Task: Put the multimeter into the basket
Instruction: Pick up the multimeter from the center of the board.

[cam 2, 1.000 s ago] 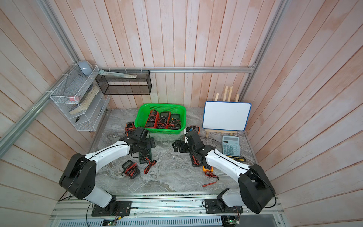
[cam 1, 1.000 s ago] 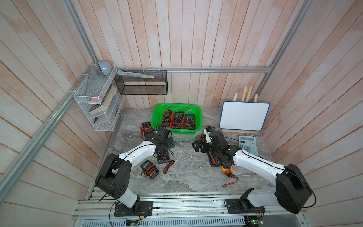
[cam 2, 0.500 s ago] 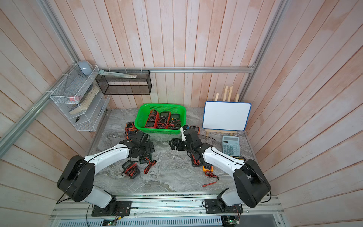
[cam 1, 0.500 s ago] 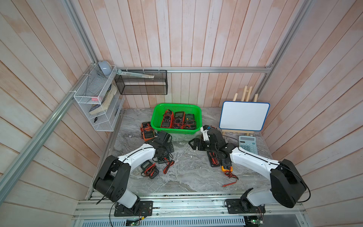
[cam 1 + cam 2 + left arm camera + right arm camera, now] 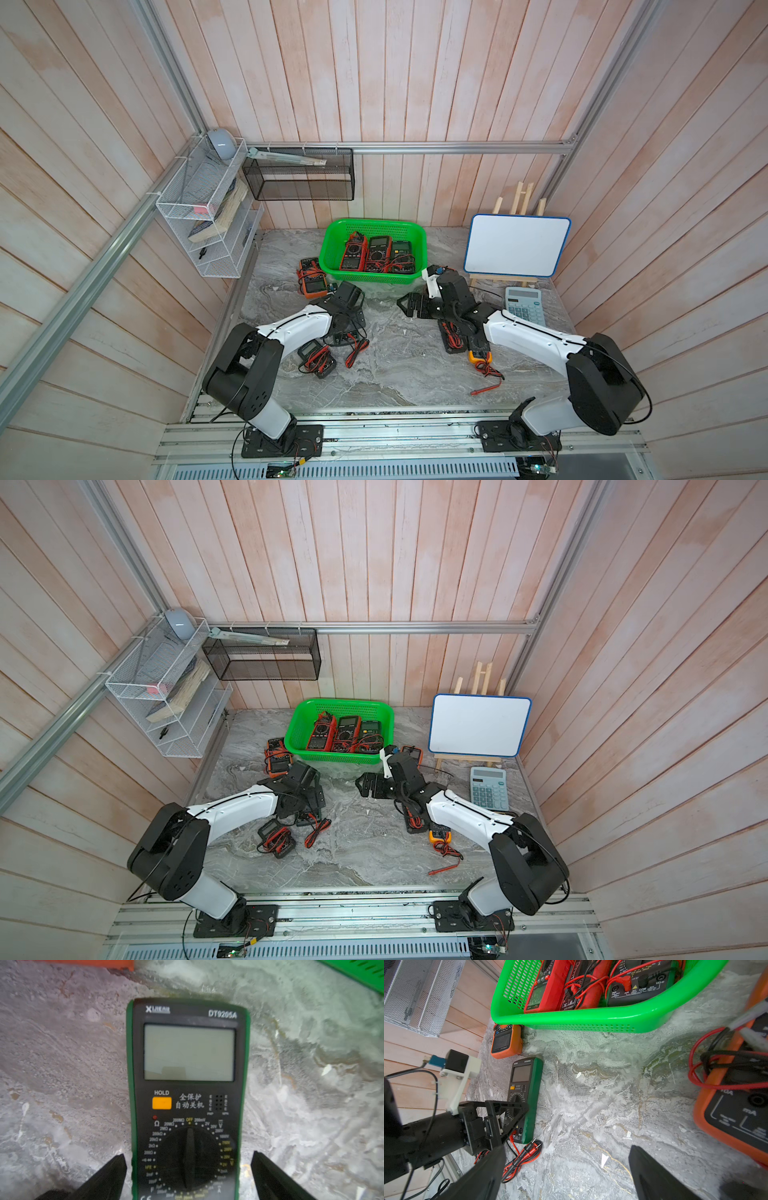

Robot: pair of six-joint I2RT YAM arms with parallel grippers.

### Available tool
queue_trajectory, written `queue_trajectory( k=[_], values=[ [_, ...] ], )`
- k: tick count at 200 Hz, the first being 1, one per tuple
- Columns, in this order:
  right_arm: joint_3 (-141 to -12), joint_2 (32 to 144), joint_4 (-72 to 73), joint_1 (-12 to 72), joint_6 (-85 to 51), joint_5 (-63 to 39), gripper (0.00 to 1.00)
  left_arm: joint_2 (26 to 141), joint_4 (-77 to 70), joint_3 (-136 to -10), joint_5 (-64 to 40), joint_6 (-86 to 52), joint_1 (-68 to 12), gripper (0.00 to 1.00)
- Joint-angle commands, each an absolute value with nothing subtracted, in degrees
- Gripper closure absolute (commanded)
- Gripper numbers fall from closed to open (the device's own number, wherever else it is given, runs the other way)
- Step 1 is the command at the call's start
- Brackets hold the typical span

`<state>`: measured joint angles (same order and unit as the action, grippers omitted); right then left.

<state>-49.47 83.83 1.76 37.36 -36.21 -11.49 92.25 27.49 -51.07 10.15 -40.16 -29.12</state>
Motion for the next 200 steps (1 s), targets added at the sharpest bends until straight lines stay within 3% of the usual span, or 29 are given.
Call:
queue_trajectory(
  k=[1, 49, 66, 80, 124, 200],
  values=[
    [-51.49, 84.70, 2.63, 37.77, -36.47, -11.78, 0.02, 94.27, 26.13, -49.84, 10.55, -40.25, -29.50, 0.00],
    [-51.89, 84.66, 2.45, 37.77, -36.73, -11.54, 0.02, 97.19, 24.02, -49.83, 9.60, -39.47, -29.69, 0.01],
    [-52.02, 84.51, 2.36, 37.71, -36.91, -11.13, 0.02, 97.23, 23.54, -49.59, 8.73, -38.94, -29.68, 0.25],
    [-52.11, 84.38, 2.33, 37.66, -37.00, -10.99, 0.02, 96.51, 23.52, -49.36, 8.10, -39.02, -29.67, 0.53],
    [-52.99, 84.81, 2.75, 37.04, -37.05, -10.96, 0.02, 91.26, 26.38, -50.37, 6.95, -39.38, -29.93, 1.00],
    [-54.19, 84.46, 8.23, 31.52, -41.58, -16.03, 0.02, 81.63, 32.17, -59.02, 7.63, -36.00, -30.04, 1.00]
  ],
)
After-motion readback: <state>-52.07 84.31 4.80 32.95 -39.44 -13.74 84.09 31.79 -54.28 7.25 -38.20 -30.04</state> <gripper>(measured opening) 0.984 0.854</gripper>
